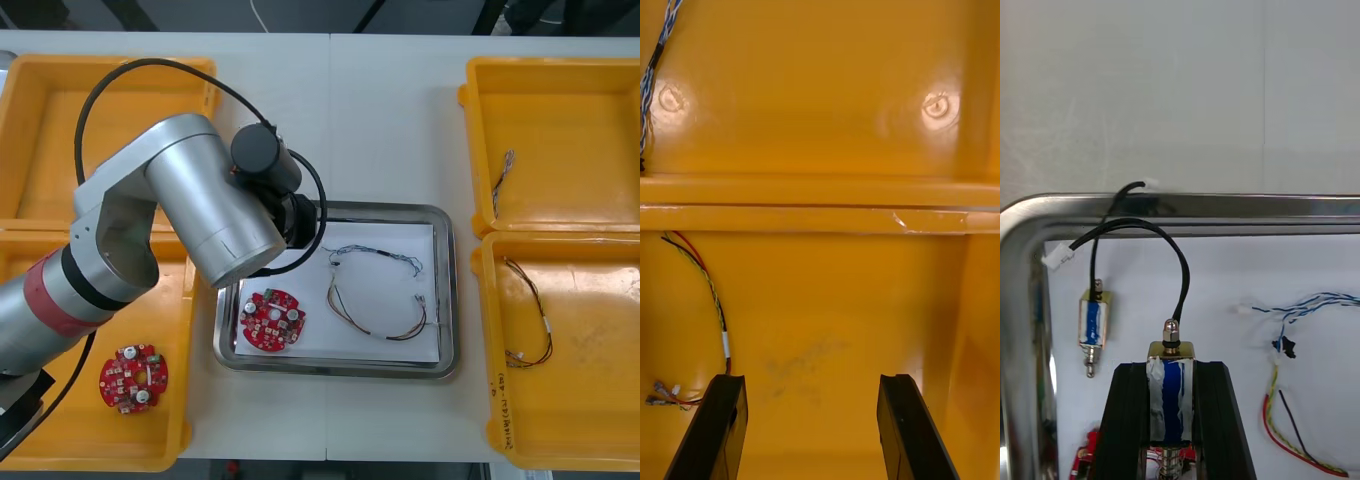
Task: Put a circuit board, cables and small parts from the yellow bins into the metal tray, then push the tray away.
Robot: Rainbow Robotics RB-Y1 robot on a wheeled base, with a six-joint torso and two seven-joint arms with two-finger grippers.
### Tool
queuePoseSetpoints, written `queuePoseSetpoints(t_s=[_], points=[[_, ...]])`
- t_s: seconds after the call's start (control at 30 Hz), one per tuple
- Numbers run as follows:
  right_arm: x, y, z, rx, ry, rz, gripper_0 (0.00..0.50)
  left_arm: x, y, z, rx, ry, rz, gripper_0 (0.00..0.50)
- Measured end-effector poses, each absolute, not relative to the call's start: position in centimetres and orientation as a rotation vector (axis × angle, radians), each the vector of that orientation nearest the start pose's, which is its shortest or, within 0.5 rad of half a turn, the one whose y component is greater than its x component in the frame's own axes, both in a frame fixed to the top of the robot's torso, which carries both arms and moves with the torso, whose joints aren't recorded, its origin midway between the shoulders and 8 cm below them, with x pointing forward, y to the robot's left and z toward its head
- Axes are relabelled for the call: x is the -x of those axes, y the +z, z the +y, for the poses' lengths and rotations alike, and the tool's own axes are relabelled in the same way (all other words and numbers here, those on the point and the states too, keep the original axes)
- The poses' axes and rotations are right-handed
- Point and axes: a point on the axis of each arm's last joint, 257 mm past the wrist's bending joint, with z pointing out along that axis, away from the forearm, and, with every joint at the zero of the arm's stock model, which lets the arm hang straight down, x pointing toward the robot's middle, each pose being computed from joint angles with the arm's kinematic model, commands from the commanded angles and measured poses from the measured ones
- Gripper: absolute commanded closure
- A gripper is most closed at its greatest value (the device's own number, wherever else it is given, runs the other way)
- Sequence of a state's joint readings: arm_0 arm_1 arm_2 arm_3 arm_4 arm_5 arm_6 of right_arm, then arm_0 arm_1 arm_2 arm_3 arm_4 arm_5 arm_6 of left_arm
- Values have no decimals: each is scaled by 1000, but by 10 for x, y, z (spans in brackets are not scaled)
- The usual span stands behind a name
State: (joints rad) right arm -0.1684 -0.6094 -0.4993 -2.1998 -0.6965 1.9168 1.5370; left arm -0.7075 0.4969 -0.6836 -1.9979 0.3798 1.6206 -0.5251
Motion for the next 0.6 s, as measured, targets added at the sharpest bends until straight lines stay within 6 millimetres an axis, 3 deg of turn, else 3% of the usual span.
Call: queuePoseSetpoints(t_s=[0.17,0.6], points=[[-377,-161,-405,-31,-34,2568,0,-470,-203,55,-18,-165,2445,500],[-369,-174,-404,-136,-6,2599,0,-493,-246,56,3,-108,2451,498]])
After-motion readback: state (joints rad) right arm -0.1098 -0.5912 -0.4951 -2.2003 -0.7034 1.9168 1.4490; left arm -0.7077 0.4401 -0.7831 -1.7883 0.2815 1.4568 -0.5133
